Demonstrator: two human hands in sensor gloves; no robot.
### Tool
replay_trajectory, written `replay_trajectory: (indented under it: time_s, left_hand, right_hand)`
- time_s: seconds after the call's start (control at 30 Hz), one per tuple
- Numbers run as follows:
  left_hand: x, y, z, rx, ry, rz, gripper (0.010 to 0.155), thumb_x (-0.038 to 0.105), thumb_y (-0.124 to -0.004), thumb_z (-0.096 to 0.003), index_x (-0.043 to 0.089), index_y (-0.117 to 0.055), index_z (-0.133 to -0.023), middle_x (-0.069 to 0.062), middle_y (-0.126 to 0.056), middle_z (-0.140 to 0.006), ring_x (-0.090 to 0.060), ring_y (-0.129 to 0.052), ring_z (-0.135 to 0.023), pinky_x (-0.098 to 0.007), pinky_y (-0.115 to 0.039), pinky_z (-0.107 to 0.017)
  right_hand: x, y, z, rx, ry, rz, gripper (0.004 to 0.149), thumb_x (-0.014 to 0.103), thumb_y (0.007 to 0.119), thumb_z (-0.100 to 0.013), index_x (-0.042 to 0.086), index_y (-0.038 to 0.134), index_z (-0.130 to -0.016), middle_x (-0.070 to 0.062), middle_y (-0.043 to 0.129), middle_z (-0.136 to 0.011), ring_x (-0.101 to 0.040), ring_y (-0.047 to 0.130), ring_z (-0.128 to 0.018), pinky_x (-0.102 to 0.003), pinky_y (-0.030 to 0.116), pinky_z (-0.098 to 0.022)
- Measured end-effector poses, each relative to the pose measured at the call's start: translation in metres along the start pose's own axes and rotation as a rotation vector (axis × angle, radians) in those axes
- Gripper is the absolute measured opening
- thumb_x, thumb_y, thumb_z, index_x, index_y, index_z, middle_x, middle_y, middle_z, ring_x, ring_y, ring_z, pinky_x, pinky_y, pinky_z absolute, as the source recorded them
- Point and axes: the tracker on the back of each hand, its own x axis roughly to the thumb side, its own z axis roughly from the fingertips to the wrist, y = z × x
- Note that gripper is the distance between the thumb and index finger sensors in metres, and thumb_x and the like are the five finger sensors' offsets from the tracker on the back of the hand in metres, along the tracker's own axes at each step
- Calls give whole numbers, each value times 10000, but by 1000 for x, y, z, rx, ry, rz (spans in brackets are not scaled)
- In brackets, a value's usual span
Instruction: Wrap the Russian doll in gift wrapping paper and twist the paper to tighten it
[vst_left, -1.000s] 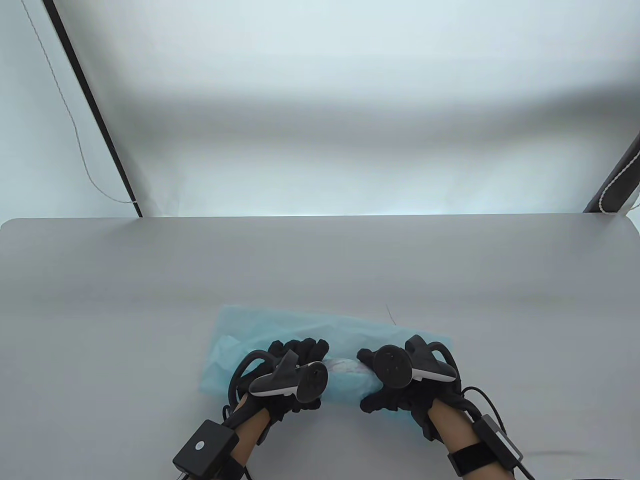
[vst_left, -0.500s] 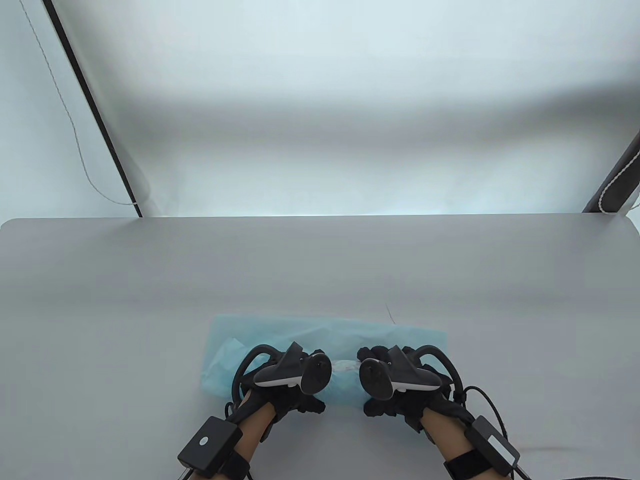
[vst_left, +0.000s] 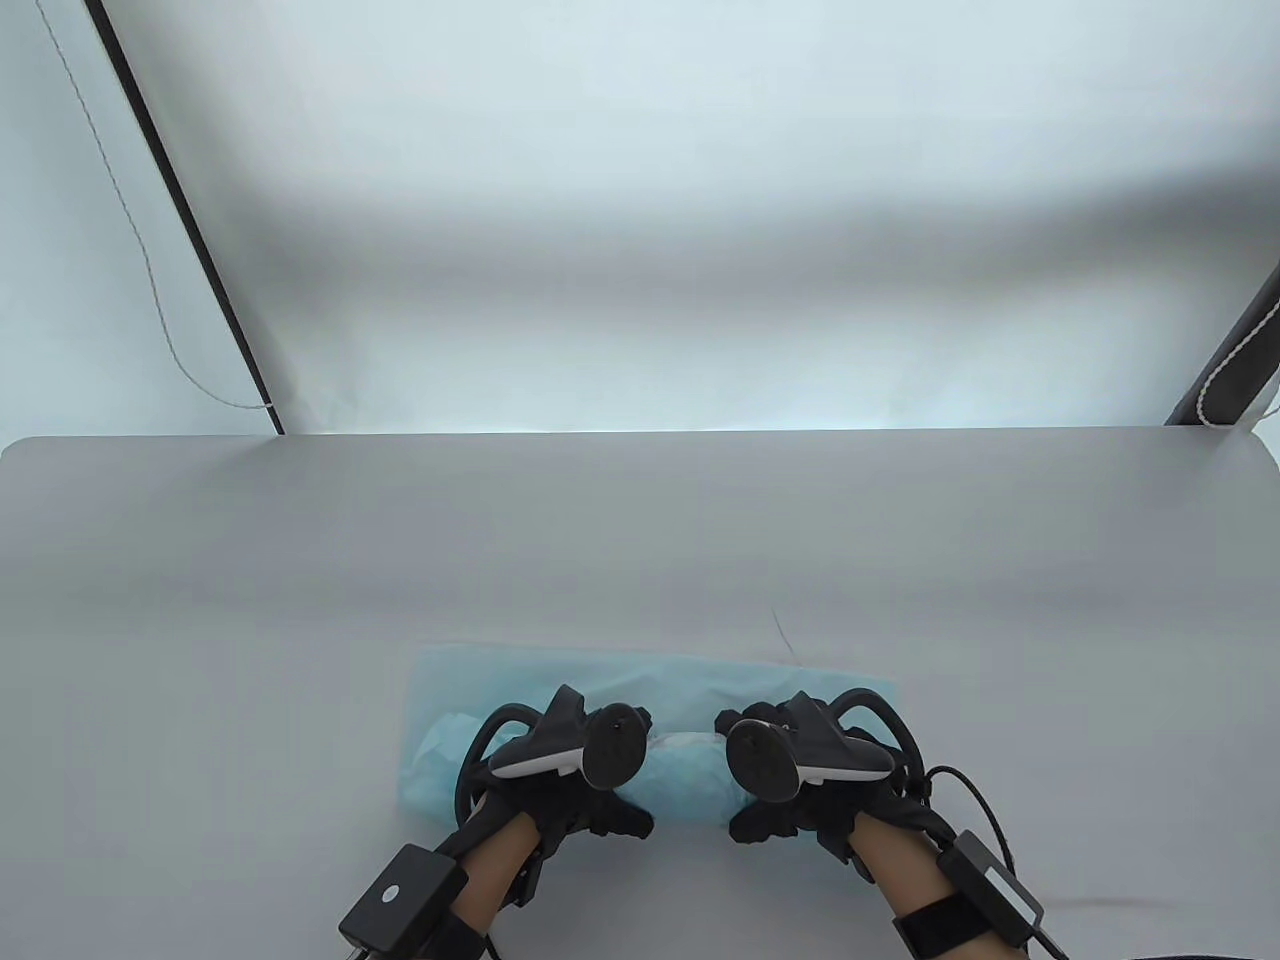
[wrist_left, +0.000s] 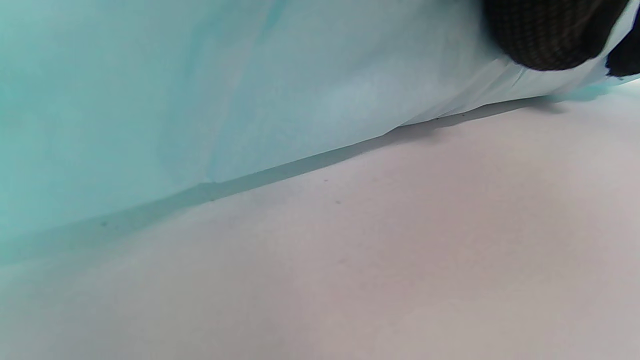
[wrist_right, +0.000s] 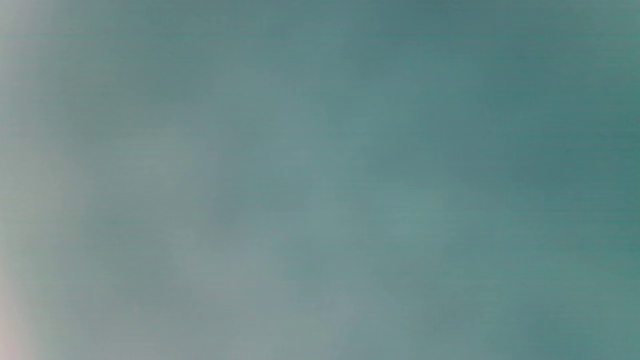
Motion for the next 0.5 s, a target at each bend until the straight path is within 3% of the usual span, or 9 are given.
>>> replay_trajectory:
  time_s: [0.13, 0.27, 0.33, 0.43, 0.5]
  left_hand:
    - [9, 0, 3, 61, 0, -74, 1045, 581, -827, -444, 222, -125, -1130, -163, -329, -1253, -447, -428, -1143, -732, -367, -751]
    - [18, 0, 2, 96, -17, -182, 1018, 542, -819, -472, 250, -86, -1117, -152, -280, -1261, -448, -373, -1160, -732, -337, -758]
    - [18, -2, 0, 96, -18, -194, 1021, 552, -817, -470, 250, -85, -1115, -158, -302, -1259, -454, -424, -1151, -728, -364, -757]
    - [15, -3, -5, 91, 2, -184, 1035, 595, -837, -441, 256, -133, -1120, -170, -410, -1238, -428, -645, -1068, -695, -483, -739]
    - [13, 0, -6, 132, 19, -171, 1018, 638, -862, -401, 295, -238, -1129, -146, -569, -1194, -384, -803, -969, -647, -581, -722]
  right_hand:
    - [-3, 0, -1, 34, 17, -40, 1061, 749, 862, -425, 93, 547, -1196, -224, 802, -1075, -359, 874, -886, -641, 644, -762]
    - [-12, 5, -4, 80, 28, -150, 1061, 742, 862, -434, 88, 531, -1202, -233, 783, -1084, -371, 857, -897, -648, 631, -764]
    - [-14, 6, -5, 86, 25, -171, 1058, 736, 867, -435, 90, 529, -1202, -236, 775, -1088, -378, 844, -908, -652, 623, -766]
    - [-16, 7, -5, 93, 20, -196, 1072, 732, 867, -440, 87, 501, -1214, -233, 763, -1097, -384, 832, -920, -657, 612, -770]
    - [-16, 7, -5, 100, 17, -194, 1074, 721, 864, -446, 91, 469, -1221, -232, 724, -1127, -393, 805, -955, -661, 597, -777]
